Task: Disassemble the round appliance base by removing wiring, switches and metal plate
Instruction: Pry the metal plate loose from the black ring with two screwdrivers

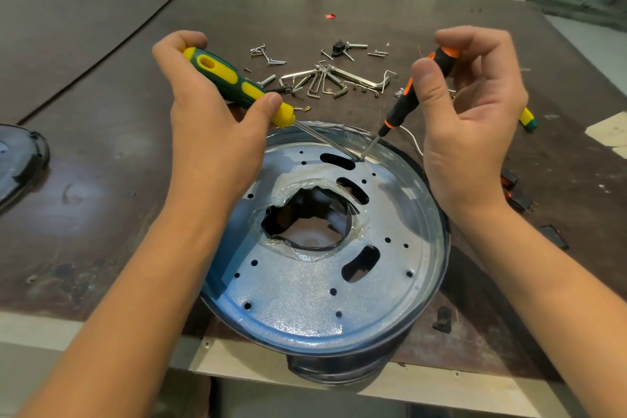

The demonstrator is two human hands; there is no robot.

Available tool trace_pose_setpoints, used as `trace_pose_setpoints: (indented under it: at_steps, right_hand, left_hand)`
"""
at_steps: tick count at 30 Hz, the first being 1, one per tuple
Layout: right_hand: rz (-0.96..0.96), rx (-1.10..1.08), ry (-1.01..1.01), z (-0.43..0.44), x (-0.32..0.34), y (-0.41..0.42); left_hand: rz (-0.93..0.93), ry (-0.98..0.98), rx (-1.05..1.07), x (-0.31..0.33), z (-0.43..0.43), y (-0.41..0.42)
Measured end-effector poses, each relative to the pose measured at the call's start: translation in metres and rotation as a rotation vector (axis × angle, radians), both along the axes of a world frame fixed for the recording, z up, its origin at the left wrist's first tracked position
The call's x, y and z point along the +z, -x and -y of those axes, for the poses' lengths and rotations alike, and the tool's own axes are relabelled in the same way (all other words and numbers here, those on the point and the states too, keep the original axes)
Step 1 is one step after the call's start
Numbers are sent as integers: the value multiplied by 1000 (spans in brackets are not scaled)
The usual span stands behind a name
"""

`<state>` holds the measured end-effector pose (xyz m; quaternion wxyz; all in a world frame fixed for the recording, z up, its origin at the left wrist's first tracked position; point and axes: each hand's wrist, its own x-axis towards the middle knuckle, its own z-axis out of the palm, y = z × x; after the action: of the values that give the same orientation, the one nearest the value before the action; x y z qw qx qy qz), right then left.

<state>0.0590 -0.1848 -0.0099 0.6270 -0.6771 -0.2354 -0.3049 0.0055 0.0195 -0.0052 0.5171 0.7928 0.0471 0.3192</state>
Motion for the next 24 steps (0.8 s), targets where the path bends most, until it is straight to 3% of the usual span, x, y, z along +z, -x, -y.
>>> trace_pose_setpoints:
  at_steps: [4,9,14,20,24]
  right_hand:
    - [-38,58,-3,1,-4,0]
    - [-26,-42,32,1,0,-1]
    - [-80,53,-10,1,-4,1]
    - [-50,-41,55,1,-1,0]
    - [-119,51,-49,1,-4,0]
  left_hand:
    - [5,-8,12,-1,0,0]
    - [-3,0,4,1,1,1]
    - [-11,13,-2,2,1,2]
    - [-17,14,1,3,1,2]
    - [-21,16,0,3,1,3]
